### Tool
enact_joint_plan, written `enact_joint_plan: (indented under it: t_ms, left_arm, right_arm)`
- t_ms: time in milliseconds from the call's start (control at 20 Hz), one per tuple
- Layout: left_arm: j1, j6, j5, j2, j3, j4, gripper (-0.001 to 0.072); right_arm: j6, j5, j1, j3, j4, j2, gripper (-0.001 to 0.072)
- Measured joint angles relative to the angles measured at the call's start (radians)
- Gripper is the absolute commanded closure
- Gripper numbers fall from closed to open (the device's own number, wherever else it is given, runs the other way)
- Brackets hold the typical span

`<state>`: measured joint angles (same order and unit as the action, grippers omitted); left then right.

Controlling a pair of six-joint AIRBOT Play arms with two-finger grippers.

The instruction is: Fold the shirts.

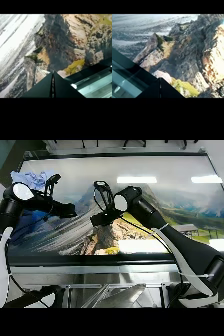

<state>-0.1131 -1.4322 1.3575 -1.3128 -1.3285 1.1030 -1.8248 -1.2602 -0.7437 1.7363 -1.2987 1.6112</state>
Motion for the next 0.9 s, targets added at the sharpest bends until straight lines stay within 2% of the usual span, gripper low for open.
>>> enact_joint_plan:
  t_ms: [300, 350, 400, 450, 700, 900]
  left_arm:
    - [0.100, -0.109, -0.001, -0.011, 0.000, 0.145, 0.0680]
    - [0.132, -0.121, -0.003, -0.001, 0.000, 0.177, 0.0441]
    - [0.172, -0.131, -0.007, 0.012, 0.000, 0.212, 0.0046]
    - [0.214, -0.141, -0.015, 0.024, 0.000, 0.244, 0.0008]
    - [0.455, -0.192, -0.181, 0.055, 0.000, 0.315, 0.0009]
    - [0.592, -0.190, -0.278, 0.029, 0.000, 0.348, 0.0009]
  right_arm:
    - [0.000, 0.000, 0.000, 0.000, 0.000, 0.000, 0.0695]
    - [0.000, 0.000, 0.000, 0.000, 0.000, 0.000, 0.0695]
    - [0.000, 0.000, 0.000, 0.000, 0.000, 0.000, 0.0695]
    - [0.000, 0.000, 0.000, 0.000, 0.000, 0.000, 0.0695]
    - [0.000, 0.000, 0.000, 0.000, 0.000, 0.000, 0.0695]
    - [0.000, 0.000, 0.000, 0.000, 0.000, 0.000, 0.0695]
